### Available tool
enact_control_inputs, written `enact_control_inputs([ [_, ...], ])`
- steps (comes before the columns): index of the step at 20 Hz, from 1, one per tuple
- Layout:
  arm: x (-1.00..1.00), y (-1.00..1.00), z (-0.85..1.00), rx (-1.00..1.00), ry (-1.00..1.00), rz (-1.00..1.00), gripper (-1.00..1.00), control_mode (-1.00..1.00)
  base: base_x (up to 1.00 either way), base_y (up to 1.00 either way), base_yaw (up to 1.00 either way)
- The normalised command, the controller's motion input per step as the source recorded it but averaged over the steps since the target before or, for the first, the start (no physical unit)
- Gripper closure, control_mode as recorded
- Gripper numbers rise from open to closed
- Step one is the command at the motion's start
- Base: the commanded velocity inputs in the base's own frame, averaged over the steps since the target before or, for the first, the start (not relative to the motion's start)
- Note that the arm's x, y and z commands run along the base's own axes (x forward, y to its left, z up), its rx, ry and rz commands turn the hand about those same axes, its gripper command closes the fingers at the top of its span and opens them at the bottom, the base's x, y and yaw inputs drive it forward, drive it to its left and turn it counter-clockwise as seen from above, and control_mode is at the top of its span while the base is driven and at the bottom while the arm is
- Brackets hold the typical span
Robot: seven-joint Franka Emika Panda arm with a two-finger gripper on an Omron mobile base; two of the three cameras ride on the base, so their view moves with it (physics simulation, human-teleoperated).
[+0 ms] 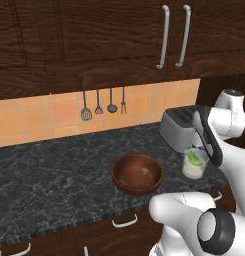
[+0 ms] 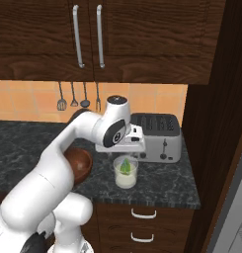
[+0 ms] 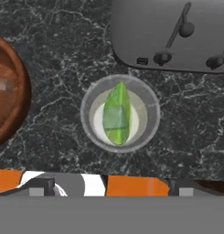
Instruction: Grab a lemon wedge from the fridge and one ice cube from the ice bowl, and put them in the glass of lemonade.
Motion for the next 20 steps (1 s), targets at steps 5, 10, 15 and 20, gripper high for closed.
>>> enact_control_inputs([
  [5, -0.48, 0.04, 0.0, 0.0, -0.03, 0.0, -1.0, -1.0, 0.0, 0.0, 0.0],
  [10, -0.23, 0.19, 0.0, 0.0, -0.1, 0.0, -1.0, -1.0, 0.0, 0.0, 0.0],
  [15, -0.1, 0.21, 0.0, 0.0, -0.03, 0.0, -1.0, -1.0, 0.0, 0.0, 0.0],
  [20, -0.13, 0.23, 0.0, 0.0, -0.01, 0.02, -1.0, -1.0, 0.0, 0.0, 0.0],
])
